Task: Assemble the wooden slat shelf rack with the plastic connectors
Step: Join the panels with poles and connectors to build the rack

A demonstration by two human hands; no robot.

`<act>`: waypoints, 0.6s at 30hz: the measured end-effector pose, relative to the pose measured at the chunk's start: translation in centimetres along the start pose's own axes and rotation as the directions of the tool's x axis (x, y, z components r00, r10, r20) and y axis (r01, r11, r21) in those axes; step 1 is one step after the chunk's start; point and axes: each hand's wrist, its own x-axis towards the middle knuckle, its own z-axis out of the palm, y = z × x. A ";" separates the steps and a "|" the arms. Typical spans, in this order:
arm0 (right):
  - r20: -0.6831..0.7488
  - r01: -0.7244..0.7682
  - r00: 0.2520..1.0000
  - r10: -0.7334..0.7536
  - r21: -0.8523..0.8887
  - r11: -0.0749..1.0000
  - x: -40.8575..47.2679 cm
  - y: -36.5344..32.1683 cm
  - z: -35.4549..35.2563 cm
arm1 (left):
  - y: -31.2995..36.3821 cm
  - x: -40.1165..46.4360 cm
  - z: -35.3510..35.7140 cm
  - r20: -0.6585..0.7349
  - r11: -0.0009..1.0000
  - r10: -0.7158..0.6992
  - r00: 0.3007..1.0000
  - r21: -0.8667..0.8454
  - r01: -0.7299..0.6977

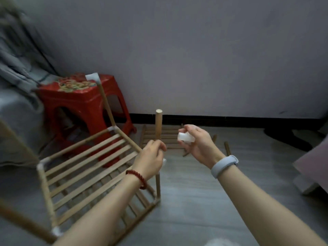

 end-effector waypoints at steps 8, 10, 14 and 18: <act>0.202 0.390 0.921 -0.334 -0.497 0.775 0.8 -5.4 6.2 | 1.0 2.5 -5.0 -0.144 0.994 0.008 0.990 -0.106 -0.024; 0.270 0.452 0.891 -0.364 -0.598 0.662 0.8 -6.1 6.7 | 1.2 3.3 -4.9 -0.111 0.980 -0.004 0.994 -0.200 -0.018; 0.336 0.533 0.844 -0.419 -0.614 0.582 1.4 -6.6 6.4 | 1.0 4.5 -4.8 -0.035 0.958 -0.051 0.998 -0.284 0.039; 0.387 0.577 0.813 -0.435 -0.640 0.507 1.7 -6.8 6.7 | 0.9 5.6 -5.3 0.028 0.941 -0.029 0.999 -0.337 0.037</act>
